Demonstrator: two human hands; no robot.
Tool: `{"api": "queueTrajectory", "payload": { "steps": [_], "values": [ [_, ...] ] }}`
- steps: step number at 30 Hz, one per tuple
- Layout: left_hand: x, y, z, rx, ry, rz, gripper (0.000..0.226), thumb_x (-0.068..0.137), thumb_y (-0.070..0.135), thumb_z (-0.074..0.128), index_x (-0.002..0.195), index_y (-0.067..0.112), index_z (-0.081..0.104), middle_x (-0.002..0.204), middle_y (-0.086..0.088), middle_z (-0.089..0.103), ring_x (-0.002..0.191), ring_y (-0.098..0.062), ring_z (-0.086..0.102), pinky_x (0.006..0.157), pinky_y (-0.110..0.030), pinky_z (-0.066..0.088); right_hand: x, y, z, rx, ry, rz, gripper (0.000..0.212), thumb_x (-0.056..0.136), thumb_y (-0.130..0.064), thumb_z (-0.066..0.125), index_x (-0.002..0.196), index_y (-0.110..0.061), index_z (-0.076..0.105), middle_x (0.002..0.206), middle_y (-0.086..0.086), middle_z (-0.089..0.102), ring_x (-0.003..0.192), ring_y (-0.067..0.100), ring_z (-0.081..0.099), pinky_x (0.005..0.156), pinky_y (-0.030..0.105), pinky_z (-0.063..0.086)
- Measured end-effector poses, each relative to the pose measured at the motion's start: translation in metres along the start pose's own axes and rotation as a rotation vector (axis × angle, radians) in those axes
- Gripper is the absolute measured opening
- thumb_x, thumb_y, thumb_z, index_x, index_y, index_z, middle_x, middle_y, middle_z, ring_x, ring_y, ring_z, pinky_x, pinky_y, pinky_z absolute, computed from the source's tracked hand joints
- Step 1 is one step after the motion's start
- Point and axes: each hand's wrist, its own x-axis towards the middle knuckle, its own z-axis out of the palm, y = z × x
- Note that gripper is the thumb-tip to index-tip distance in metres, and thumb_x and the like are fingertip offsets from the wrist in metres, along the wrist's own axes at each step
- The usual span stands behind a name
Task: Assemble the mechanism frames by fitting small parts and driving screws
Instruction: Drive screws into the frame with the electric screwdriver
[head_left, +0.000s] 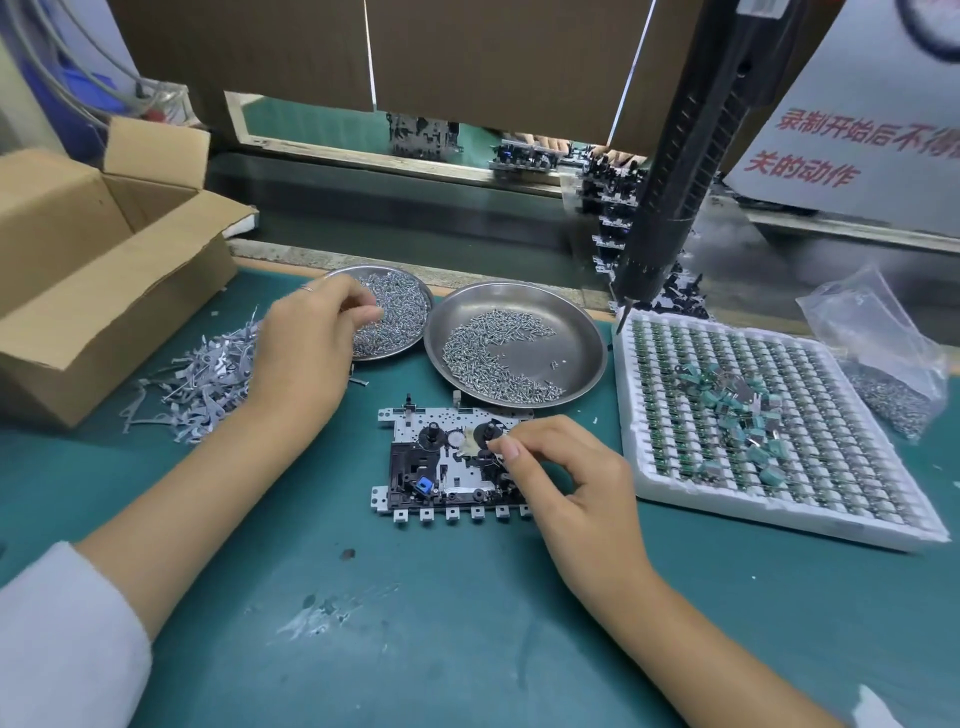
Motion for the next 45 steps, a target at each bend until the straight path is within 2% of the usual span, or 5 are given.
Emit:
{"api": "queueTrajectory", "payload": {
  "steps": [7, 11, 20, 30, 45],
  "values": [
    [-0.036, 0.017, -0.005, -0.588, -0.092, -0.230, 0.022, 0.085, 0.013, 0.068, 0.077, 0.033, 0.068, 0.066, 0.019, 0.068, 0.061, 0.000, 0.063, 0.070, -0.013, 0.049, 0.034, -0.004, -0.013, -0.327, 0.078, -0.145, 0.018, 0.087, -0.001, 0.061, 0.100, -0.007, 0.072, 0.094, 0.001, 0.066, 0.086, 0.001, 0.055, 0.082, 0.011, 0.043],
    [-0.041, 0.022, 0.000, -0.798, -0.084, -0.336, 0.019, 0.084, 0.010, 0.066, 0.082, 0.028, 0.070, 0.071, 0.016, 0.072, 0.071, -0.001, 0.068, 0.074, -0.012, 0.052, 0.084, 0.003, -0.014, -0.740, -0.279, 0.123, 0.026, 0.091, -0.013, 0.060, 0.116, -0.008, 0.066, 0.114, 0.010, 0.065, 0.103, 0.023, 0.058, 0.093, 0.033, 0.044],
    [-0.051, 0.032, 0.002, -0.874, -0.139, -0.301, 0.017, 0.079, 0.006, 0.071, 0.087, 0.021, 0.070, 0.076, 0.010, 0.073, 0.073, -0.006, 0.070, 0.070, -0.011, 0.050, 0.097, 0.011, -0.007, -0.809, -0.273, 0.188, 0.009, 0.082, 0.000, 0.065, 0.084, 0.002, 0.074, 0.086, 0.021, 0.070, 0.085, 0.034, 0.065, 0.076, 0.039, 0.054],
    [-0.057, 0.041, 0.000, -0.825, -0.135, -0.197, 0.009, 0.078, 0.018, 0.071, 0.084, 0.024, 0.071, 0.082, 0.014, 0.072, 0.076, 0.000, 0.065, 0.074, -0.009, 0.046, 0.088, 0.005, -0.015, -0.422, -0.045, 0.162, 0.019, 0.084, 0.000, 0.068, 0.099, -0.009, 0.074, 0.082, -0.001, 0.067, 0.069, -0.001, 0.056, 0.067, 0.005, 0.043],
    [-0.065, 0.047, 0.004, -0.863, -0.057, -0.019, 0.014, 0.068, 0.020, 0.075, 0.081, 0.026, 0.072, 0.080, 0.012, 0.067, 0.078, -0.005, 0.060, 0.077, -0.016, 0.046, 0.043, -0.033, 0.003, 0.950, -0.037, 0.703, 0.012, 0.066, -0.004, 0.070, 0.072, -0.011, 0.078, 0.080, 0.009, 0.074, 0.076, 0.014, 0.072, 0.064, 0.017, 0.054]
  ]
}}
